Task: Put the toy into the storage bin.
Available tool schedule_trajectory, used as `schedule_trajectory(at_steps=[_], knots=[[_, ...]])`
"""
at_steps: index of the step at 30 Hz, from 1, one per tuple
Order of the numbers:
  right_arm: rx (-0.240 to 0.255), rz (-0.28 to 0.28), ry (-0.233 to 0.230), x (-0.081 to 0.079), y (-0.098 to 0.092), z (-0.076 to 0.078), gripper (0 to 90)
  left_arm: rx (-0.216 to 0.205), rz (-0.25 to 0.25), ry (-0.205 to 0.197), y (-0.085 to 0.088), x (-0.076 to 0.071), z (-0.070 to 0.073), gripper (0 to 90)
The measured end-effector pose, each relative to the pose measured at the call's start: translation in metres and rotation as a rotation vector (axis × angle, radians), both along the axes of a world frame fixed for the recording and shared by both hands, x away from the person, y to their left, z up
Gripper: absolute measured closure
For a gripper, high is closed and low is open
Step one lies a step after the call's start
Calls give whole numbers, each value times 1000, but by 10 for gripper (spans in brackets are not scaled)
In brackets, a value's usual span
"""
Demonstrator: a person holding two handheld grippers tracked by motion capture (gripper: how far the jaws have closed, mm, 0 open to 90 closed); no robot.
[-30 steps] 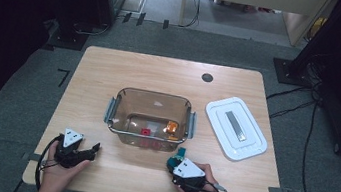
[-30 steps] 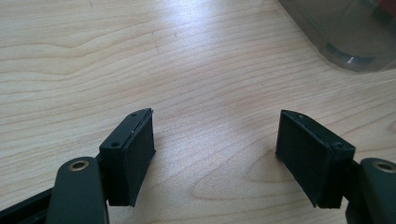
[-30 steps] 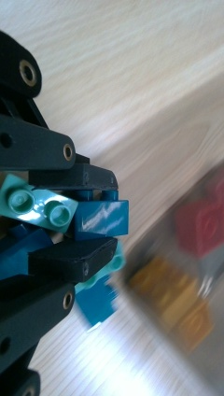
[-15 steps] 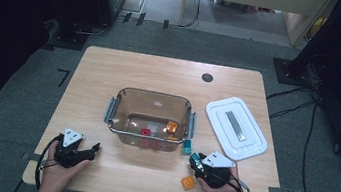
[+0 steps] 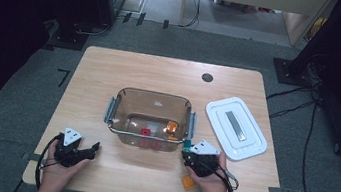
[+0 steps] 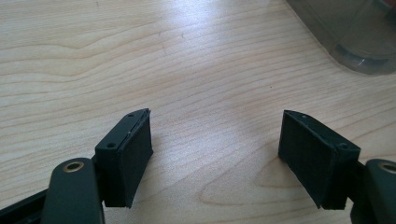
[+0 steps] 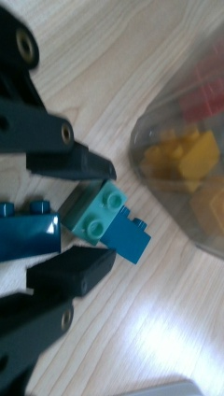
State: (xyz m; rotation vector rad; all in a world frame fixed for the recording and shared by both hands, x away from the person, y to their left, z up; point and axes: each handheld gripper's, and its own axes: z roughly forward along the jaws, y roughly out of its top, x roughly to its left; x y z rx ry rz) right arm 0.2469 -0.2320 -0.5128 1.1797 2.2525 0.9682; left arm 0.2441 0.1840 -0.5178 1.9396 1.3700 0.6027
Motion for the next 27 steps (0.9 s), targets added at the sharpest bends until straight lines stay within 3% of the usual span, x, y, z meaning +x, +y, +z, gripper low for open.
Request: schedule_trajectory(at_steps=[3, 10, 11, 14, 17, 20, 22, 27], knots=[[2, -16, -8, 0, -6, 0, 715, 7, 0, 0, -1, 0, 0, 259], [34, -54, -6, -1, -30, 2, 750, 10, 0, 0, -1, 0, 0, 259], [37, -60, -11, -1, -32, 2, 810, 10, 0, 0, -1, 0, 0, 258], [84, -77, -17, -1, -42, 7, 735, 11, 0, 0, -1, 0, 0, 259], [119, -61, 12, -3, -47, 12, 654, 10, 1, 0, -1, 0, 0, 259], [95, -64, 31, -8, -48, 13, 638, 11, 0, 0, -1, 0, 0, 258], [63, -104, 32, -12, -48, 12, 609, 11, 0, 0, -1, 0, 0, 258], [40, -169, 38, -14, -45, 11, 555, 12, 0, 0, -1, 0, 0, 257]])
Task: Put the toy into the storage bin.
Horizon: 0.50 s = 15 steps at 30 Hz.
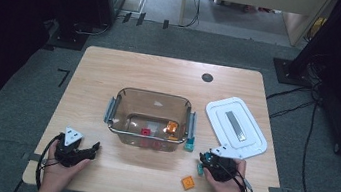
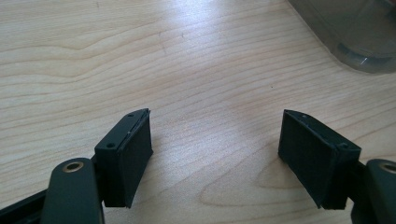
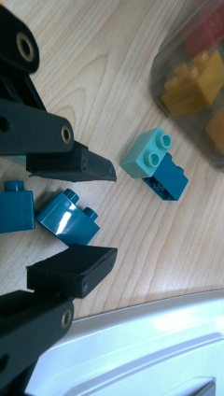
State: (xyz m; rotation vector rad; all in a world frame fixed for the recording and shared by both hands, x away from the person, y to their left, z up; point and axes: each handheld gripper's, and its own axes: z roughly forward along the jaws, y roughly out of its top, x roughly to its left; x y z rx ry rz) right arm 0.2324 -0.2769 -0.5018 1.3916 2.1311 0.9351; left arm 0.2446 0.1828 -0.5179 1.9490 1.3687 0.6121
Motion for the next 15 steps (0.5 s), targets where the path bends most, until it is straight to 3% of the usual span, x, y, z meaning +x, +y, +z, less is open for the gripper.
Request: schedule_trajectory(at_steps=[2, 6, 8, 11, 15], knots=[[-26, -31, -10, -1, 5, 1, 518, 0, 0, 0, 0, 0, 0, 257], [-45, -32, -40, -6, 10, 3, 520, 0, 0, 0, 0, 0, 0, 257], [-82, -70, -26, -7, 11, 2, 520, 0, 0, 0, 0, 0, 0, 257], [-95, -97, 6, -7, 11, -2, 525, 1, -1, 0, 0, 0, 0, 256], [-87, -90, 28, -5, 13, -7, 592, 1, -1, 0, 0, 0, 0, 256]])
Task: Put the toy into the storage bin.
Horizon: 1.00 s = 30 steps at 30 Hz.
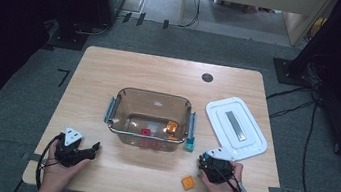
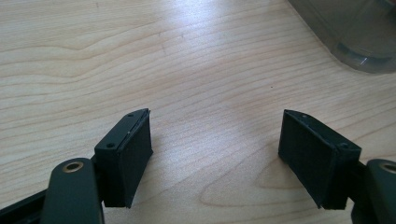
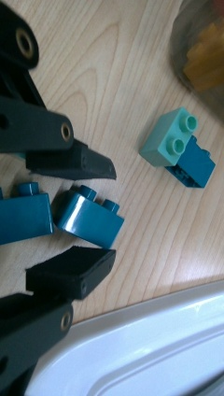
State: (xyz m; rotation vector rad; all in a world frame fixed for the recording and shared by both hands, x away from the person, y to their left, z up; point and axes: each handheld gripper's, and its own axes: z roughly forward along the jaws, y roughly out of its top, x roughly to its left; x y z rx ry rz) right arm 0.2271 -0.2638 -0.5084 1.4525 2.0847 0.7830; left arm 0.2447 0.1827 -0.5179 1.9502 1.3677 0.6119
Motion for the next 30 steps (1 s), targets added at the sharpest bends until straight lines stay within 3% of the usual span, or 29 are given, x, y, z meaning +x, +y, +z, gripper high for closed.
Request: schedule_trajectory(at_steps=[2, 5, 10, 18, 30], knots=[[11, 27, -8, 1, 0, -1, 662, 0, 0, 0, 0, 0, 0, 256], [34, 79, -14, 4, -3, -3, 673, 1, 0, 1, 0, 0, 0, 255], [50, 84, -14, 7, -6, -3, 676, 0, 0, 1, 0, 0, 0, 255], [136, 58, -15, 11, -22, 4, 677, 2, -2, 2, 0, 0, 0, 248], [195, 46, -55, 14, -37, 29, 677, 16, -15, 23, -2, 2, -1, 117]])
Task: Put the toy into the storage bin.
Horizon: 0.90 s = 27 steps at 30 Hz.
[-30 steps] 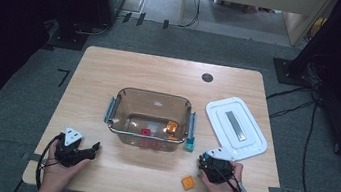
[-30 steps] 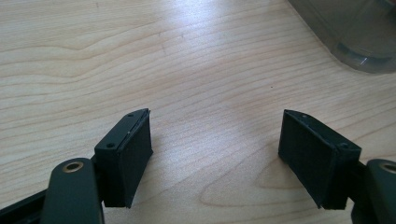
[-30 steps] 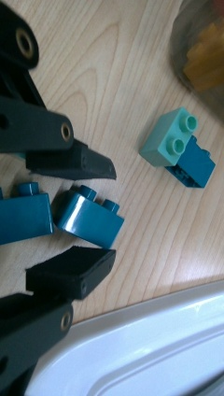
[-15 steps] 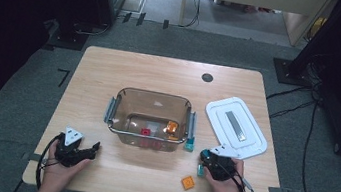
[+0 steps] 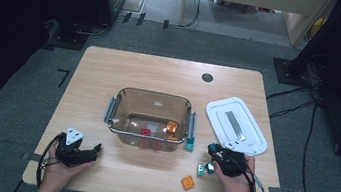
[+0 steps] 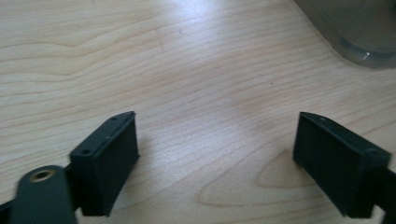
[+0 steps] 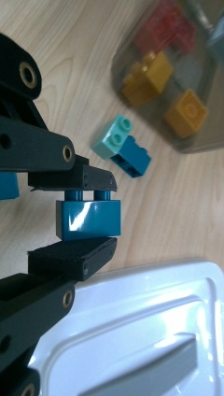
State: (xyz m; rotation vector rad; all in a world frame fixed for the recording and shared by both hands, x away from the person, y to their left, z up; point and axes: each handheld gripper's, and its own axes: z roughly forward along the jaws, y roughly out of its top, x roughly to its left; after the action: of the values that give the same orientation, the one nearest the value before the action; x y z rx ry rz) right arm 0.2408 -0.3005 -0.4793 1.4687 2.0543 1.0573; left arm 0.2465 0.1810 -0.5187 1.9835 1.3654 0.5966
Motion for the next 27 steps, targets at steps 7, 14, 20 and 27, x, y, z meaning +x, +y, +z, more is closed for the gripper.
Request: schedule_trajectory(at_steps=[7, 14, 20, 27], knots=[[13, 26, -9, 2, -2, 20, 677, 2, 2, 10, 0, 1, 0, 73], [23, 55, -30, 5, -1, 42, 677, 2, 6, 11, -1, 1, 0, 64], [24, 109, -49, 12, 5, 67, 677, 2, 6, 10, -1, 1, 0, 64], [14, 188, -59, 21, 19, 94, 677, -1, 3, 10, -1, 1, 0, 65]])
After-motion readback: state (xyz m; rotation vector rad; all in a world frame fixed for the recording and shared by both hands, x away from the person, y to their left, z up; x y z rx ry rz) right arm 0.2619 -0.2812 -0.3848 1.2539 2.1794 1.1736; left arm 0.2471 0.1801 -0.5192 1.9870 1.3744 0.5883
